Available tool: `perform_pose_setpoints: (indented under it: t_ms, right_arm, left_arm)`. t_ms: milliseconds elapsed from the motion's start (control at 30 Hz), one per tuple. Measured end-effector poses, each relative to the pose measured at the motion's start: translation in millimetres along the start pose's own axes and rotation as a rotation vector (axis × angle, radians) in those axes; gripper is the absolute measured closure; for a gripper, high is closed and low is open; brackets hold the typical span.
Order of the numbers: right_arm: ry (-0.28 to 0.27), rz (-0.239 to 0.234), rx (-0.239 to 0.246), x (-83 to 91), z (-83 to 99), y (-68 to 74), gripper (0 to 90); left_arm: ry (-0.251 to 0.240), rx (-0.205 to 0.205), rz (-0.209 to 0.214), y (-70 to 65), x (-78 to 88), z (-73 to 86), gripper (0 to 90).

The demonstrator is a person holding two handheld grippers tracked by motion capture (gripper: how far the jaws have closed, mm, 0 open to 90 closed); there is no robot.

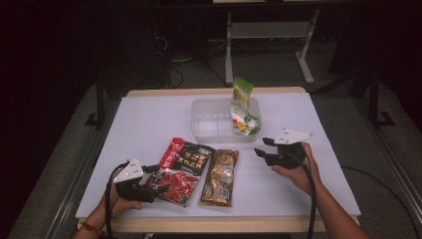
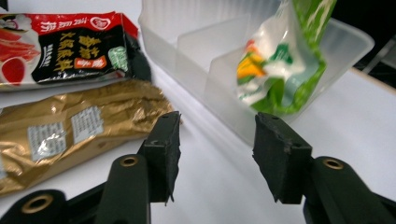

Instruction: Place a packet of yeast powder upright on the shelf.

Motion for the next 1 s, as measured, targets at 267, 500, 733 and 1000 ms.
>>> perform_pose_setpoints:
  t_ms: [267, 500, 733, 1000]
  right_arm:
    - [0.04, -0.024, -0.041, -5.3, 18.8, 4.8, 40.4]
    - [0.07, -0.093, -0.1, -12.6, 29.0, 16.3, 31.3]
    - [0.095, -0.174, -0.15, -27.7, 28.1, 32.0, 24.0]
    - [0.104, -0.232, -0.177, -46.4, 20.7, 42.1, 20.7]
  left_arm:
    - [0.015, -0.01, -0.005, -0.6, -6.9, -0.2, 22.8]
    - [0.023, -0.034, -0.002, -9.3, -9.4, -1.0, 22.8]
    - [0.034, -0.041, 0.02, -19.2, -15.9, -3.9, 22.8]
    - [0.048, -0.056, 0.044, -30.8, -23.5, -7.6, 22.8]
Point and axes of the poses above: each handheld gripper's, and its own axes: x roughly backward along the jaws, z roughly out of its underside, y roughly to its left, the point moved 10 cm from there along -x, roughly forward along the jaws, and after that the axes turned 6 degrees about x, right-handed, at the moved point
